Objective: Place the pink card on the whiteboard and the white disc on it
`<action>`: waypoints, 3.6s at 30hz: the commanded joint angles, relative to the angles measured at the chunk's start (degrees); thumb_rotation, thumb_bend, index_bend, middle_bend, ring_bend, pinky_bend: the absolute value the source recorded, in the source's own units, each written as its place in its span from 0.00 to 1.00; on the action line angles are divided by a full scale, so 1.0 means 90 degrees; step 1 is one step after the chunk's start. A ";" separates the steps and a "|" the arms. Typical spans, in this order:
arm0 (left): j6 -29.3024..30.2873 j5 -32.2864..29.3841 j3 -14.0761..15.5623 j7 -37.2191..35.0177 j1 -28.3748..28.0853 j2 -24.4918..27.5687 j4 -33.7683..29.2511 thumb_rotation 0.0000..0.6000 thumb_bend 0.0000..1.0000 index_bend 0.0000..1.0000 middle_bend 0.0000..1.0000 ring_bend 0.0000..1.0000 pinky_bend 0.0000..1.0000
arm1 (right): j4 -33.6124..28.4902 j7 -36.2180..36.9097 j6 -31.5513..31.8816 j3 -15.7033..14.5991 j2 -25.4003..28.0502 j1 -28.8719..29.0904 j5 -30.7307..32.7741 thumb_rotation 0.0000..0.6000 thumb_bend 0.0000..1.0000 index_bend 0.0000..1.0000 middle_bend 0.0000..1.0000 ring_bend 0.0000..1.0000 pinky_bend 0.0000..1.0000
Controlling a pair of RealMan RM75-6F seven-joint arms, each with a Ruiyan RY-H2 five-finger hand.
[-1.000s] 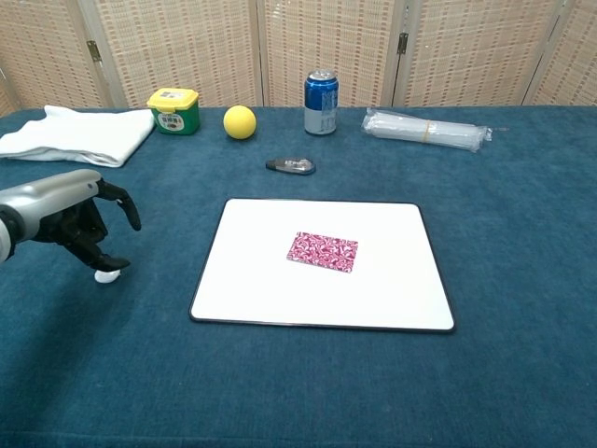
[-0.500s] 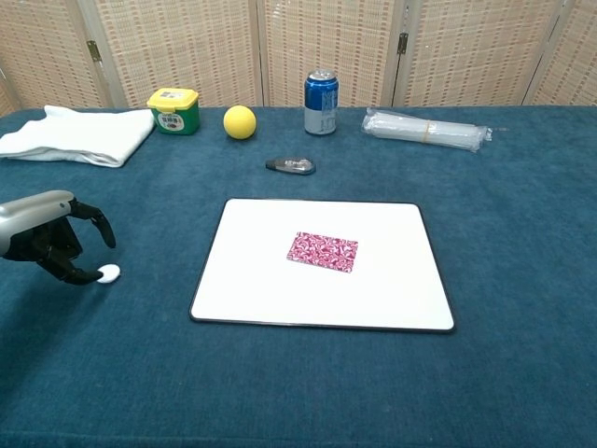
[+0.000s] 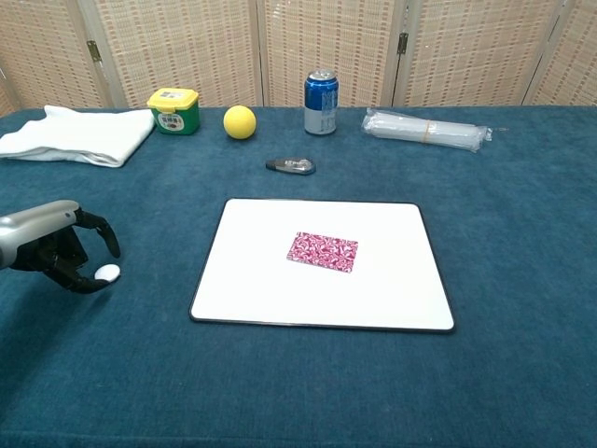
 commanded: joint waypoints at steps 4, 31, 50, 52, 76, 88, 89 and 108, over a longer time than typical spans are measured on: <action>-0.0061 0.0017 -0.0049 -0.0017 0.0044 -0.0018 0.0077 1.00 0.34 0.43 1.00 1.00 1.00 | 0.0001 -0.0008 0.0029 0.0006 -0.0008 -0.0010 0.0011 1.00 0.18 0.00 0.00 0.00 0.00; -0.0421 0.0319 -0.0162 -0.0349 0.0219 -0.0230 0.0545 1.00 0.34 0.50 1.00 1.00 1.00 | -0.0061 -0.0238 -0.0063 0.0017 -0.0062 0.0026 0.0089 1.00 0.18 0.00 0.00 0.00 0.00; -0.0216 0.0228 -0.0489 -0.0114 0.0159 0.0113 -0.0546 1.00 0.34 0.53 1.00 1.00 1.00 | -0.0042 -0.0004 -0.0030 0.0023 0.0010 0.0035 0.0079 1.00 0.18 0.00 0.00 0.00 0.00; -0.0108 0.0076 -0.0584 0.0088 0.0076 0.0179 -0.0830 1.00 0.34 0.53 1.00 1.00 1.00 | -0.0021 0.0102 -0.0054 0.0023 0.0035 0.0050 0.0089 1.00 0.18 0.00 0.00 0.00 0.00; -0.0625 -0.2769 -0.1877 0.1975 -0.2733 -0.1019 -0.0069 1.00 0.34 0.53 1.00 1.00 1.00 | 0.0624 0.2150 -0.0336 0.0259 0.0407 0.0120 0.0740 1.00 0.18 0.00 0.00 0.00 0.00; -0.0899 -0.3301 -0.2022 0.2182 -0.3653 -0.1698 0.0928 1.00 0.34 0.52 1.00 1.00 1.00 | 0.1102 0.3035 -0.0619 0.0309 0.0444 0.0169 0.0902 1.00 0.18 0.00 0.00 0.00 0.00; -0.0933 -0.3320 -0.2027 0.2175 -0.3695 -0.1739 0.0991 1.00 0.34 0.52 1.00 1.00 1.00 | 0.1130 0.3075 -0.0614 0.0312 0.0443 0.0165 0.0902 1.00 0.18 0.00 0.00 0.00 0.00; -0.1707 -0.3461 -0.1902 0.1955 -0.4148 -0.2258 0.2255 1.00 0.34 0.52 1.00 1.00 1.00 | 0.1342 0.3390 -0.0660 0.0330 0.0439 0.0167 0.0882 1.00 0.18 0.00 0.00 0.00 0.00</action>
